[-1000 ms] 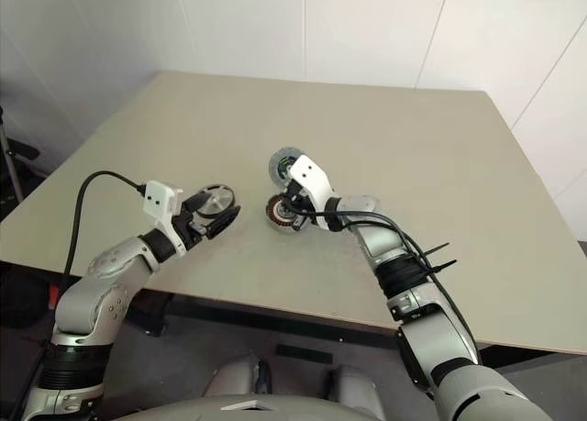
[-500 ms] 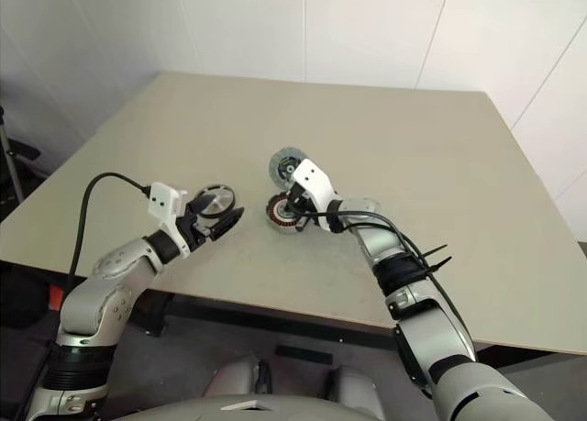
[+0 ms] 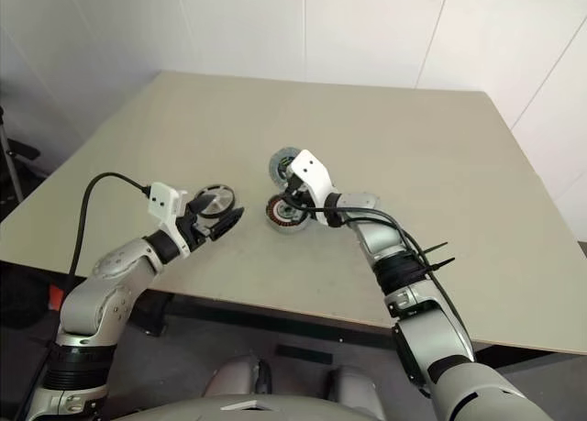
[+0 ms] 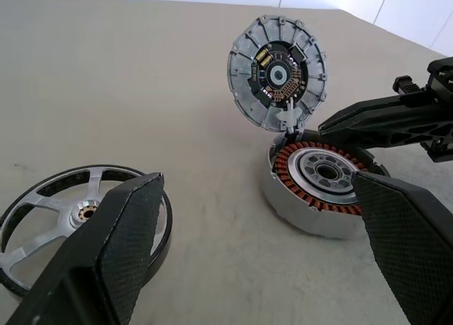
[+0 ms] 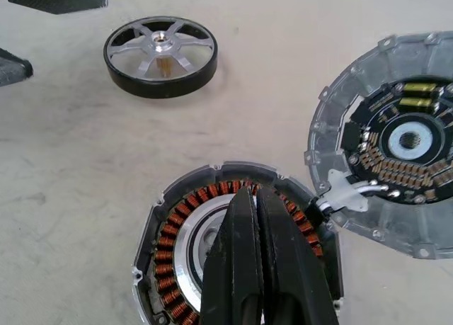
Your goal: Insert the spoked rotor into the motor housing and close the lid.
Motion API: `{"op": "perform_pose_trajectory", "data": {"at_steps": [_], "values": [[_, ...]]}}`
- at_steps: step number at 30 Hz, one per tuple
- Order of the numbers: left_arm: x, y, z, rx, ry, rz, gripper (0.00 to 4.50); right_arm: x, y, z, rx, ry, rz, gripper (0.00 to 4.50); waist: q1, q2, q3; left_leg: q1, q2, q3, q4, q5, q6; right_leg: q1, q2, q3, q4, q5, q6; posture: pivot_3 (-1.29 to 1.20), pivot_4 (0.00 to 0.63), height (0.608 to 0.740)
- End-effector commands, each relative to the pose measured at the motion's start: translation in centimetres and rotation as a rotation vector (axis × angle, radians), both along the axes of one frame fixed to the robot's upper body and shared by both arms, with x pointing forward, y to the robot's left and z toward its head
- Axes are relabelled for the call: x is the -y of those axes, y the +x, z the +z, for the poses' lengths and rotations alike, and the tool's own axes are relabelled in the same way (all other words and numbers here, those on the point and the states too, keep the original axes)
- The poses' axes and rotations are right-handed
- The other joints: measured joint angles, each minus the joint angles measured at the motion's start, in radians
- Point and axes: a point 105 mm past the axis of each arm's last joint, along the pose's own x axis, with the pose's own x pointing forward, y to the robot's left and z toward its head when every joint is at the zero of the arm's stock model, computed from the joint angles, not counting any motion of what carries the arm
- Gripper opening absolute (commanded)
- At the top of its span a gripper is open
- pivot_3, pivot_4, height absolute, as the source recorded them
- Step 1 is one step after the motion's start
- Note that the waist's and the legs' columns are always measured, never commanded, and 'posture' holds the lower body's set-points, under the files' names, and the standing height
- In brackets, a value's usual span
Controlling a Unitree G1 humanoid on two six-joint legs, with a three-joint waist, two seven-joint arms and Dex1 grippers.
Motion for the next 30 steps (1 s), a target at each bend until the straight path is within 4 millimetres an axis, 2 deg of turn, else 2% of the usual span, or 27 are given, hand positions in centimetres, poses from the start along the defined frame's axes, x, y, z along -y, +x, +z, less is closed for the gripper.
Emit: {"op": "perform_pose_trajectory", "data": {"at_steps": [1, 3, 8, 13, 19, 22, 24, 28, 30], "values": [[0.0, 0.0, 1.1, 0.048, 0.007, -0.004, 4.5, 0.5, 0.3, -1.3, -0.012, -0.02, -0.028, 0.02, 0.0, 0.0, 0.0, 0.0, 0.0, 0.0, 0.0, 0.0, 0.0, 0.0, 0.0, 0.0, 0.0, 0.0, 0.0, 0.0, 0.0, 0.74], [0.2, 0.0, 1.1, 0.048, 0.006, -0.004, 4.5, 0.7, 0.4, -1.4, -0.001, -0.027, -0.033, 0.02, -0.001, 0.0, 0.0, 0.0, 0.0, 0.0, 0.0, 0.0, 0.0, 0.0, 0.0, 0.0, 0.0, 0.0, 0.0, 0.0, 0.0, 0.74], [-0.4, 0.0, 1.1, 0.025, -0.031, 0.032, 4.5, 0.3, 0.4, 0.9, 0.049, 0.035, 0.001, 0.02, 0.0, 0.0, 0.0, 0.001, 0.0, 0.0, 0.0, 0.0, 0.0, 0.001, 0.0, 0.0, 0.001, 0.0, 0.0, 0.0, 0.0, 0.74], [-3.1, 0.9, 1.3, -0.009, -0.111, 0.169, 4.5, 0.1, -0.7, 3.5, 0.1, 0.087, 0.066, 0.02, -0.001, 0.0, 0.0, 0.0, 0.0, 0.0, 0.0, 0.0, 0.0, 0.0, 0.0, 0.0, 0.001, 0.0, 0.0, 0.0, 0.0, 0.74], [-5.9, 1.5, 0.7, -0.074, -0.26, 0.317, 4.5, 1.0, -0.8, 6.8, 0.161, 0.134, 0.051, 0.02, 0.0, 0.0, 0.0, 0.0, 0.0, 0.0, 0.0, 0.0, 0.0, 0.0, 0.0, 0.0, 0.0, 0.0, 0.0, 0.0, 0.0, 0.74], [-6.6, 1.9, 0.2, -0.109, -0.316, 0.376, 4.5, 1.2, -0.9, 7.2, 0.161, 0.144, 0.045, 0.02, 0.001, 0.0, 0.0, 0.0, 0.0, 0.0, 0.0, 0.0, 0.0, 0.0, 0.0, 0.0, 0.0, 0.0, 0.0, 0.0, 0.0, 0.74], [-7.0, 2.6, 0.0, -0.149, -0.424, 0.438, 4.5, 1.2, -0.8, 7.0, 0.159, 0.141, 0.037, 0.02, 0.001, 0.0, 0.0, 0.0, 0.0, 0.0, 0.0, 0.0, 0.0, 0.0, 0.0, 0.0, 0.0, 0.0, 0.0, 0.0, 0.0, 0.74], [-6.1, 3.1, -0.1, -0.231, -0.636, 0.433, 4.5, 1.3, -0.8, 7.0, 0.158, 0.142, 0.026, 0.02, 0.002, -0.001, 0.0, -0.001, 0.0, 0.0, 0.001, 0.0, 0.0, 0.0, 0.0, 0.0, 0.0, 0.0, 0.0, 0.0, 0.0, 0.74], [-5.3, 3.2, -0.7, -0.297, -0.701, 0.423, 4.5, 1.3, -0.7, 7.0, 0.159, 0.144, 0.023, 0.02, 0.001, -0.001, 0.0, -0.001, 0.0, 0.0, 0.001, 0.0, 0.0, 0.0, 0.0, 0.0, 0.0, 0.0, 0.0, 0.0, 0.0, 0.74]]}}
